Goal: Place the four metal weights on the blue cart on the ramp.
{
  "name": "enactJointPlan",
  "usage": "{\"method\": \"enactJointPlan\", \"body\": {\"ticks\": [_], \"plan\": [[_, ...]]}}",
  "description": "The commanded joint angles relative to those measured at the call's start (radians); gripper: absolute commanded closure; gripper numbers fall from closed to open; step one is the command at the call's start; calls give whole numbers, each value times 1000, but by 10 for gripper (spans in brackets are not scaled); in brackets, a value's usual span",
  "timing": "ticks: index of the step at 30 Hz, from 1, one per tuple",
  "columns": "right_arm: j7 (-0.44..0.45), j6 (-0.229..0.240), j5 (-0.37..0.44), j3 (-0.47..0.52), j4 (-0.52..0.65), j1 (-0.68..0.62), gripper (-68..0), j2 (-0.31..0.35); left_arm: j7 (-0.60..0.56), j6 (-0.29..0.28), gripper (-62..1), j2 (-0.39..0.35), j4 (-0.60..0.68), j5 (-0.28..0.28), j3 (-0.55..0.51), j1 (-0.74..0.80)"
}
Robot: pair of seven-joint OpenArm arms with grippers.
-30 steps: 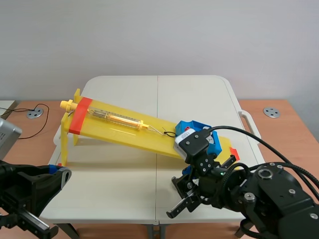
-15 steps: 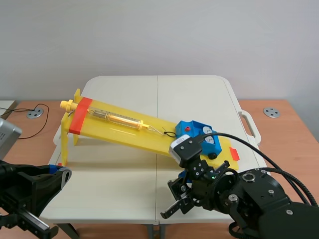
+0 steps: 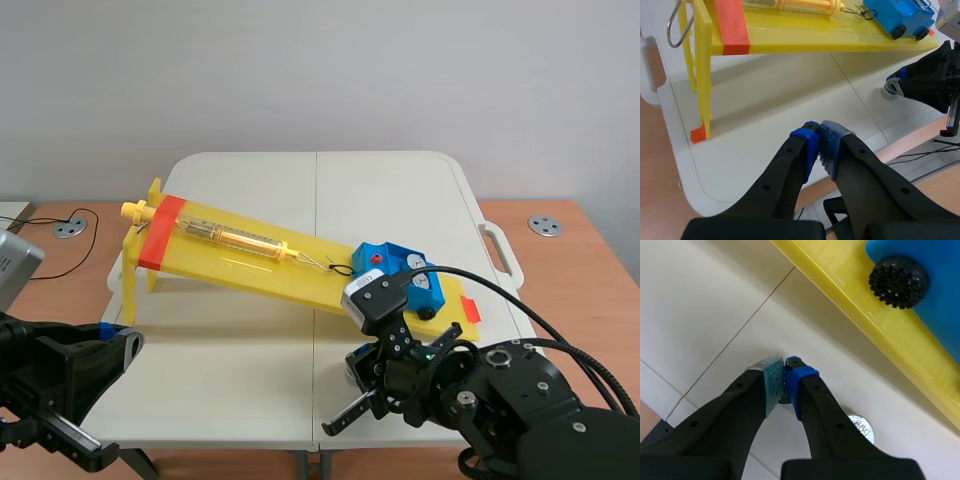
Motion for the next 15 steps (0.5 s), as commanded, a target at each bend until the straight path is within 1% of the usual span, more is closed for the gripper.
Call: {"method": "enactJointPlan", "body": {"ticks": [1,5,8,10,13,15], "plan": [[38,-53,25,1,63,77,-7,3,-89,-26,-27,5,43,-74,-14,-19],[27,-63,26,1,69,76,-7,37,-89,-26,-27,5,43,-74,-14,-19],[20,-62,51,2,112,59,-7,79,-89,-26,-27,5,43,-74,-14,-19],[18,-60,89,6,169,35,-7,110,-89,-26,-27,5,43,-74,-14,-19],[-1,-32,148,30,277,-14,-7,153,-89,-26,-27,5,43,-74,-14,-19],[-23,-28,185,51,350,-51,-7,172,-89,-26,-27,5,43,-74,-14,-19]]}}
